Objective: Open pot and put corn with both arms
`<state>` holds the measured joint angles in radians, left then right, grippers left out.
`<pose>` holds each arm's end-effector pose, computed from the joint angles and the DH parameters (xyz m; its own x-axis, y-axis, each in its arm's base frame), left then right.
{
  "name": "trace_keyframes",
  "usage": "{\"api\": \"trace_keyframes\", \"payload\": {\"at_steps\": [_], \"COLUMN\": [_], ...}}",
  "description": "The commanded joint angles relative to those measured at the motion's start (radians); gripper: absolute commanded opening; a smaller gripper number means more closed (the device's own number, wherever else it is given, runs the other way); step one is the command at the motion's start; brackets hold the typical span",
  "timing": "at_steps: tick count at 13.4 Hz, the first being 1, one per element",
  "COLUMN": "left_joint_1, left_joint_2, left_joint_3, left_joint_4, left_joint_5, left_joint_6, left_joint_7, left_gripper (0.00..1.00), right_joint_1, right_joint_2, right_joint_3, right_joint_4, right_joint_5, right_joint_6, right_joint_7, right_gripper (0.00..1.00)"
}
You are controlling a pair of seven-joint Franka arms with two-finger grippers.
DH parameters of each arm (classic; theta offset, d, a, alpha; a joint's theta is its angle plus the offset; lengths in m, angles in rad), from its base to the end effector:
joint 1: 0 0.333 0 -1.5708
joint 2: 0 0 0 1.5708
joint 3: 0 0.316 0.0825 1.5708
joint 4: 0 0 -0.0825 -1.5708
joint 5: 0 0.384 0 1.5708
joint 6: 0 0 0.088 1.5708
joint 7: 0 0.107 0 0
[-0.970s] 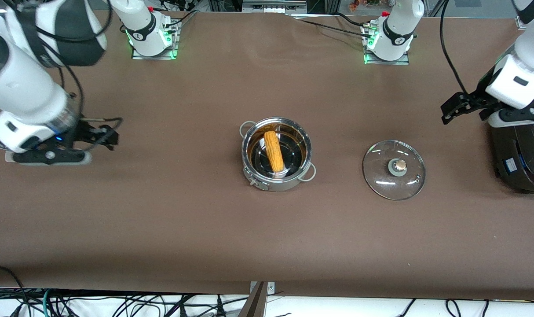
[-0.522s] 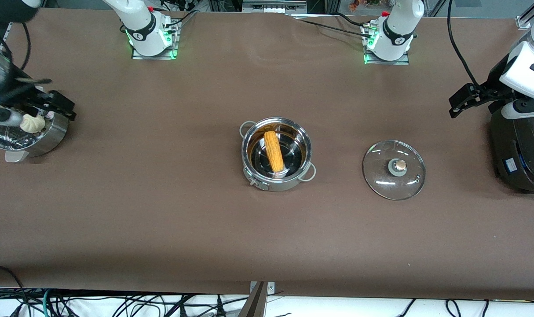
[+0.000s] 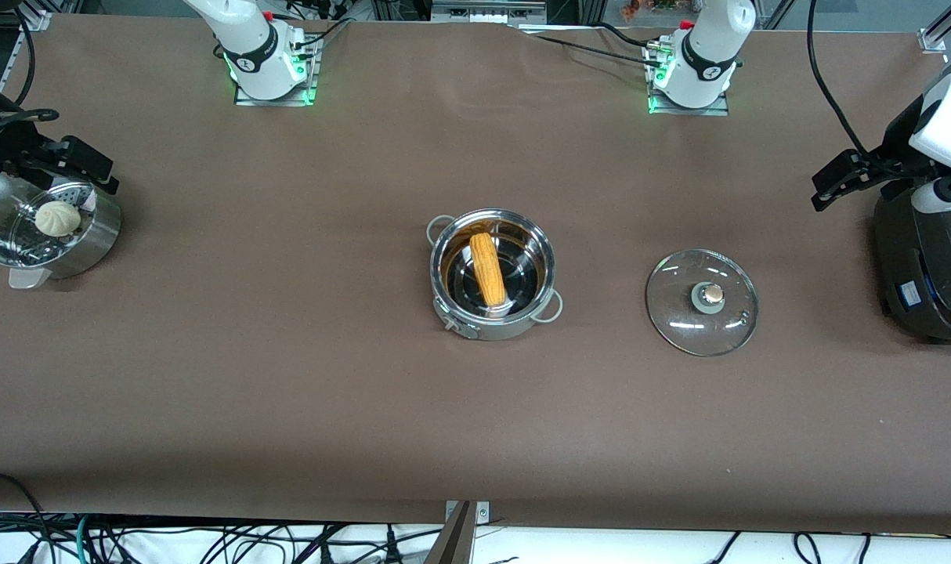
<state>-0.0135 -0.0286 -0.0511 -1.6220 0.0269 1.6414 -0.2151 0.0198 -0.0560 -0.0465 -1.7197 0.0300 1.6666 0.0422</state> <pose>0.5512 -0.0334 0.6224 0.9876 0.1480 0.0529 0.1491 -0.9887 -0.0175 0.5429 -0.0122 0.5929 0.9974 -0.0716 0.0014 -0.0715 -0.9969 -0.0326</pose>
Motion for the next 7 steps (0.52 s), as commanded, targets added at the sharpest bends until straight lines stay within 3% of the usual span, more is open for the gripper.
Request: {"api": "trace_keyframes", "payload": {"at_steps": [1, 7], "left_joint_1": [-0.006, -0.006], "left_joint_2": [0.012, 0.022], "left_joint_3": [0.011, 0.011], "left_joint_4": [0.033, 0.034], "left_joint_5": [-0.005, 0.002], "left_joint_6": [-0.028, -0.023], "left_joint_7": [0.005, 0.002], "left_gripper": [1.0, 1.0], "right_joint_1": [-0.015, -0.021], "right_joint_2": [0.021, 0.068], "right_joint_3": [0.008, 0.017], "right_joint_4": [0.048, 0.109], "right_joint_5": [0.024, 0.007], "right_joint_6": [-0.027, -0.027], "right_joint_7": [-0.016, -0.015], "right_gripper": [1.0, 1.0]}}
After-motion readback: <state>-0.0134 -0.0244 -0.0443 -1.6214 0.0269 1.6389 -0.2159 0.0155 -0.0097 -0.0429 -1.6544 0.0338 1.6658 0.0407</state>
